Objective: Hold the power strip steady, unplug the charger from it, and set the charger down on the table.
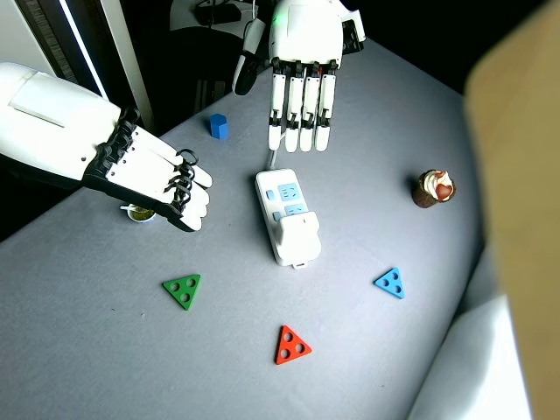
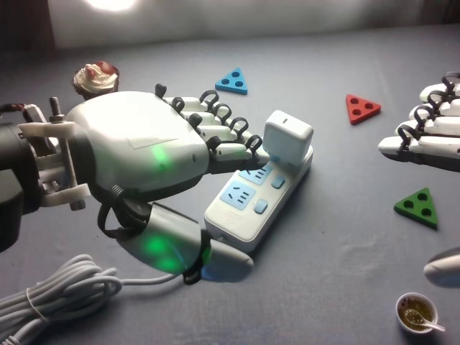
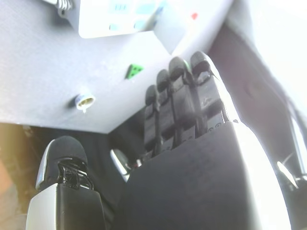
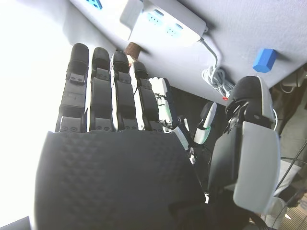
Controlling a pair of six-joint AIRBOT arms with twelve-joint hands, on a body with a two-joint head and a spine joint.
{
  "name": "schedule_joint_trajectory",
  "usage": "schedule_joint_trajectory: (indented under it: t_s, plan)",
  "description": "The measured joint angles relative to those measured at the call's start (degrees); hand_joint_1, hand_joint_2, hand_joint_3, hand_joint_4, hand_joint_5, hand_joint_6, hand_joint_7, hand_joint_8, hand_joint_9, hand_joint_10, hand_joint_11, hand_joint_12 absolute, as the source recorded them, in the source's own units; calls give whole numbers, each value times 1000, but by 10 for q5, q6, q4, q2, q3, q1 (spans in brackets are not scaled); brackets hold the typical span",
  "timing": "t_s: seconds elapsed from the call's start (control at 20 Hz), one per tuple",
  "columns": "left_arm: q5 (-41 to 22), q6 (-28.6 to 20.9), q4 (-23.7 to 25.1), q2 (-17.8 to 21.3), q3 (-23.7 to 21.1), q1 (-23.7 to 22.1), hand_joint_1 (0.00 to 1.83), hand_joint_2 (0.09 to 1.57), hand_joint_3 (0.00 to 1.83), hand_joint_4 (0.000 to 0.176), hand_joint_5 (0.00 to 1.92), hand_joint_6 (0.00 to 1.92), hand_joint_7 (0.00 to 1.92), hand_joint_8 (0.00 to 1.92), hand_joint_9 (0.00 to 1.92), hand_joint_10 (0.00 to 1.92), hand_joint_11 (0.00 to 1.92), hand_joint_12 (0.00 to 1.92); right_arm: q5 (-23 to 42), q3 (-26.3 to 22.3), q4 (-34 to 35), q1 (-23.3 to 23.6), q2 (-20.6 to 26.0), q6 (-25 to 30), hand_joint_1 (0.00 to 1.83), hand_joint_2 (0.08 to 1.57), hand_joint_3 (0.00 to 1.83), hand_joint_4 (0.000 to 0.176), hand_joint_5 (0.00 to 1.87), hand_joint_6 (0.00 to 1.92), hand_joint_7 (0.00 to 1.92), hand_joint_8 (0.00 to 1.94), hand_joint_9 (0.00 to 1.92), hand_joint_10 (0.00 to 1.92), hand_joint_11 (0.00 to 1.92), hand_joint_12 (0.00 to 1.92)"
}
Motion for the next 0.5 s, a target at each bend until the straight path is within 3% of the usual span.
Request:
schedule_joint_trajectory:
  t_s: [0.3, 0.5]
  plan:
    - [26, 0, -21, -26, 13, 1, 0, 996, 3, 0, 189, 5, 194, 4, 171, 5, 111, 43, -2, 0, 13, 0, 0, 0, 21, 957, 0, 0, 200, 5, 237, 5, 224, 9, 136, 136]
    - [28, 0, -35, -58, 32, 25, 0, 995, 1, 0, 179, 2, 181, 0, 153, 0, 98, 36, -8, 27, 218, 0, -3, -1, 0, 963, 2, 0, 177, 0, 210, 0, 198, 0, 127, 129]
